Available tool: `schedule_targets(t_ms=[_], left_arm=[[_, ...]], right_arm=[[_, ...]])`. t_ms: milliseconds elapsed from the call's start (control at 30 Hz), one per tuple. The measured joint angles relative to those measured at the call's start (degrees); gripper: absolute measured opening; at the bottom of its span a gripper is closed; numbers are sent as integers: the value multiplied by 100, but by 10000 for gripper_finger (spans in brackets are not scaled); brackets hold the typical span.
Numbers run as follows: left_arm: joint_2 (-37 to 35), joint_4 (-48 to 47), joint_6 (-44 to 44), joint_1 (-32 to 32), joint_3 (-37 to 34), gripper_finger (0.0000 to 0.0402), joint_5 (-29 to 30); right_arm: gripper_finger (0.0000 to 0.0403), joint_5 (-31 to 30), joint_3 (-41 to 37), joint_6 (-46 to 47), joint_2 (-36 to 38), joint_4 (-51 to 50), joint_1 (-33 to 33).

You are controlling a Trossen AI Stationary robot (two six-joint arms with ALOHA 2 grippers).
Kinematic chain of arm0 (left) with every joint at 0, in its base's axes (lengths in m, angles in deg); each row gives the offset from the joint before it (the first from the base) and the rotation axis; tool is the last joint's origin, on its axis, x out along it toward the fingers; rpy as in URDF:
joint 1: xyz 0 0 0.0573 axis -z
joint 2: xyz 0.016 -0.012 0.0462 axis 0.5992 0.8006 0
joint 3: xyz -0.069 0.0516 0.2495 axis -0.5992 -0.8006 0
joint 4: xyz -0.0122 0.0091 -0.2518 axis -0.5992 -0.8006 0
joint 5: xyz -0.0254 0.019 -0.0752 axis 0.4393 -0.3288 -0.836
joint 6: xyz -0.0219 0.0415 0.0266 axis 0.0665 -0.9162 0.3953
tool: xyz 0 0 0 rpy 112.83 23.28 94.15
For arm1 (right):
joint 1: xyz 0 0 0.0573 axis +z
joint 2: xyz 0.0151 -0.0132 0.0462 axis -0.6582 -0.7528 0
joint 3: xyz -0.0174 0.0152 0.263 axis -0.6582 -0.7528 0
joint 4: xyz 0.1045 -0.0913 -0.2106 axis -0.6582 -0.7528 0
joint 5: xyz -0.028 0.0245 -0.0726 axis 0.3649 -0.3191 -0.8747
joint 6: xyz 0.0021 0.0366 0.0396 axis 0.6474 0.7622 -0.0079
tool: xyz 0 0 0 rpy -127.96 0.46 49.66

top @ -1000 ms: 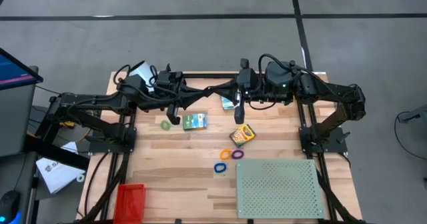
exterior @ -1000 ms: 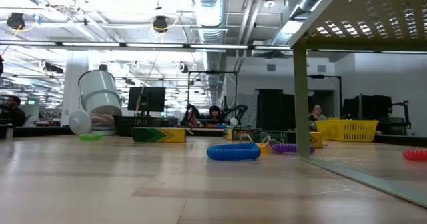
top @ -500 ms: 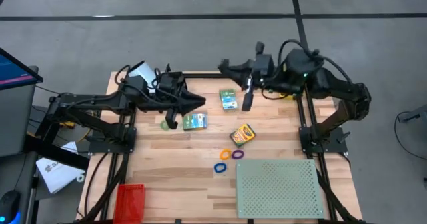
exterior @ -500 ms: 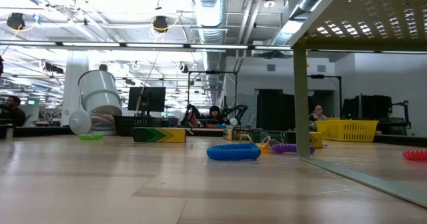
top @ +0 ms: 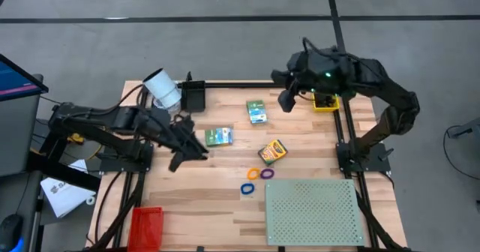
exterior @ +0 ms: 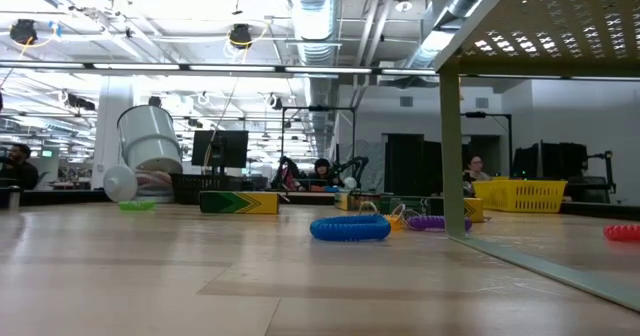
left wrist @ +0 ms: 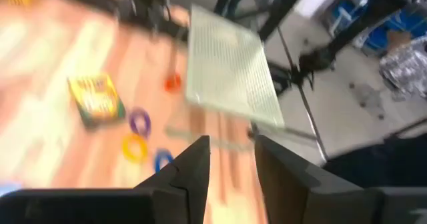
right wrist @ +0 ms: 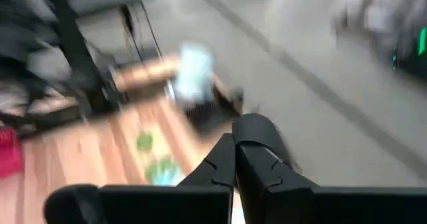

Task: Pick & Place Office Desk Supplies
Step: Put the black rubber band into the yellow bin

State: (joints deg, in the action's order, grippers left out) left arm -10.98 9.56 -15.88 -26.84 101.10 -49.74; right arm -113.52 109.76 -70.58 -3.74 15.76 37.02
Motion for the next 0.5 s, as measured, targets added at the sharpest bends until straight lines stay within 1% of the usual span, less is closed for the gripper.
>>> schedule_targets(t_ms=[100, 167, 267, 367, 433, 500], left_arm=[[-148, -353, 491, 384, 2, 115, 147], [-173, -415, 756, 603, 0, 115, 372], [-236, -387, 1093, 819, 2, 115, 768], [-217, -294, 1269, 920, 2, 115, 1063], [-220, -135, 1279, 976, 0, 115, 1259], [-224, -12, 1263, 1023, 2, 115, 1454]], right_arm=[[0, 520, -2, 716, 4, -1026, -511], [0, 776, 2, 848, -46, -1494, -869], [0, 1049, 3, 849, -191, -2040, -1553], [0, 1470, -13, 651, -451, -2616, -2585], [0, 1851, -107, 400, -663, -2435, -3247], [0, 2174, -140, 109, -936, -2559, -3932]])
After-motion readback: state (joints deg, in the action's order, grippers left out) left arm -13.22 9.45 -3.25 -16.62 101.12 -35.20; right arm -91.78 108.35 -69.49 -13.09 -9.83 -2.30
